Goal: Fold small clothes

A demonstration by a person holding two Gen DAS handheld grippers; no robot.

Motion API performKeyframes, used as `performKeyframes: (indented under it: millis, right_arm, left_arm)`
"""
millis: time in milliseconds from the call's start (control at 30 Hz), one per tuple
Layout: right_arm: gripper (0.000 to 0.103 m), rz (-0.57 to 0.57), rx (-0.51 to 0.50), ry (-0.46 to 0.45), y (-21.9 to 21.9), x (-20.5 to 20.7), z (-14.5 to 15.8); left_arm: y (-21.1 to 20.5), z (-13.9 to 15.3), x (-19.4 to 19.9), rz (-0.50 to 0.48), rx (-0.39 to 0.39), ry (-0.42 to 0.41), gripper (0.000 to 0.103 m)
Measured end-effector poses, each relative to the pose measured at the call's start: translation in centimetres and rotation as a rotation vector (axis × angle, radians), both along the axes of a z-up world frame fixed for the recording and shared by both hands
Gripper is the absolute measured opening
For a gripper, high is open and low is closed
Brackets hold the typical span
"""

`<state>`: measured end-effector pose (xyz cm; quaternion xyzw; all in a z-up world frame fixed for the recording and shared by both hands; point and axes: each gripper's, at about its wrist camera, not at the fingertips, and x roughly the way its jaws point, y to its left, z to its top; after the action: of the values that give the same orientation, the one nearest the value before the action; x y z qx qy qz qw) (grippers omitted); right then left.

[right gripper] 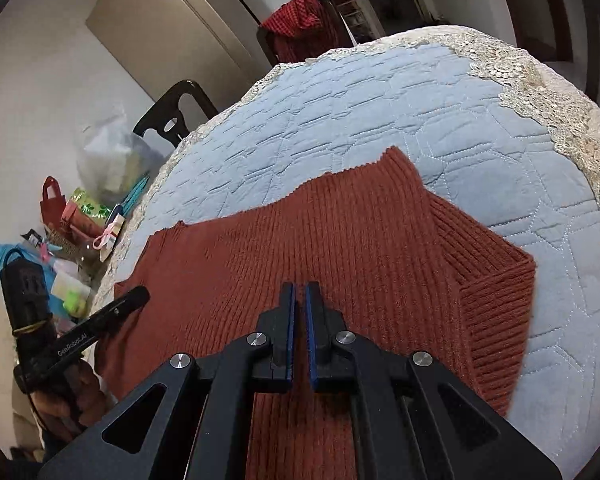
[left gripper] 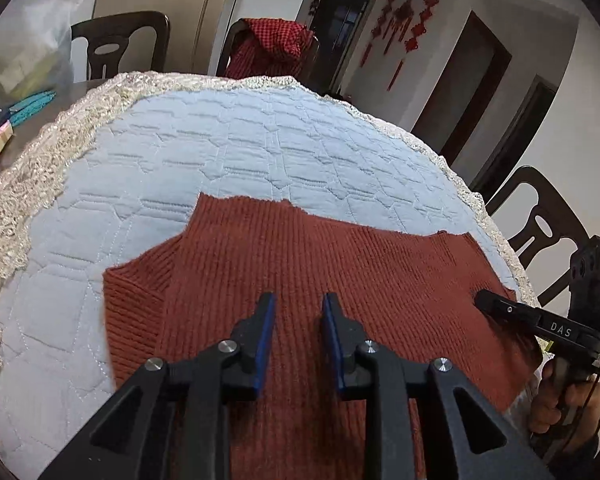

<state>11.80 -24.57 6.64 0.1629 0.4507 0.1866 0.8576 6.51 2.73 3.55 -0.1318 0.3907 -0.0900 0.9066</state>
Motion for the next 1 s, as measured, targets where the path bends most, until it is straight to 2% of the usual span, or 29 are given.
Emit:
performKeyframes:
  millis: [233,333,367,400,467,567,667,800,933,1000]
  right_arm:
    - [0.004,0.077,-0.048,-0.072,1.7,-3.1,2.4]
    - [0.004,0.139,-0.056,-0.084,3.8,-4.4,2.2]
    - [0.004,0.164,-0.056,-0.077,4.4,-4.5,1.7]
    - [0.004,0.177,-0.064,-0.053,4.9,-4.3,0.9]
    - [0.004,0.169,-0.065,-0.041,5.1,-3.9,0.2]
    - [0.005,0.163,-0.048,-0.041,4.7,-4.0,0.7]
    - [0.005,0.172,-0.051,-0.059,4.7,-4.7,1.1]
    - [0.005,0.144,-0.028,-0.059,3.2,-5.3,1.0]
    - [0.005,0.033,0.006,-0.044,-0.7,-5.1,0.6]
    - [0.005,-0.026,0.039,-0.043,-2.8,-5.1,0.7]
  left_arm:
    - [-1.8,1.5,-3.1,-0.066,0.048,-0.062,0.027]
    - [-3.0,0.8,-3.7,-0.113,0.046,-0.060,0.027]
    - [-3.3,0.1,-3.5,-0.117,0.051,-0.035,0.027]
    - [-3.4,-0.5,-3.4,-0.114,0.055,-0.011,0.027]
    - [-3.5,-0.4,-3.8,-0.116,0.068,-0.032,0.027]
    - [-2.8,0.5,-4.4,-0.105,0.047,-0.052,0.027]
    - [-1.6,0.8,-4.8,-0.060,0.063,-0.064,0.027]
    - [0.8,0.1,-5.0,0.018,0.061,-0.037,0.027]
    - [2.8,-0.4,-5.6,0.040,0.005,-0.031,0.027]
    - [3.3,0.1,-6.3,0.058,0.005,-0.050,0.027]
